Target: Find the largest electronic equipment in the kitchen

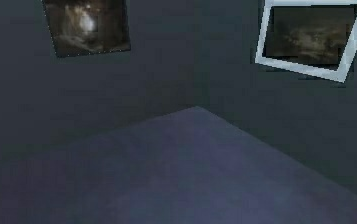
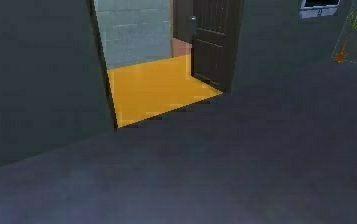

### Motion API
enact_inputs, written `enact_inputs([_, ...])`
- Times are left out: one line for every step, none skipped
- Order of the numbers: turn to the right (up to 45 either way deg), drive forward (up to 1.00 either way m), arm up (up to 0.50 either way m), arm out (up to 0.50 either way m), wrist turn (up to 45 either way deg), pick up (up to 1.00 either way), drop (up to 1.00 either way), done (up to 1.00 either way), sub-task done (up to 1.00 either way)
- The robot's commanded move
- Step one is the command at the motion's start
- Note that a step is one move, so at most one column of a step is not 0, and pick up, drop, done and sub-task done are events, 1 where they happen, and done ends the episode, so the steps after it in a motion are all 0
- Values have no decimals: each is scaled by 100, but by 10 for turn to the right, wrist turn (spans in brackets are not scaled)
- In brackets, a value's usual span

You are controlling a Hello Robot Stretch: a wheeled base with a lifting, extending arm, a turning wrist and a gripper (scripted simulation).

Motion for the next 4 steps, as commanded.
enact_inputs([-450,0,0,0,0,0,0,0,0])
enact_inputs([-450,0,0,0,0,0,0,0,0])
enact_inputs([420,0,0,0,0,0,0,0,0])
enact_inputs([0,85,0,0,0,0,0,0,0])
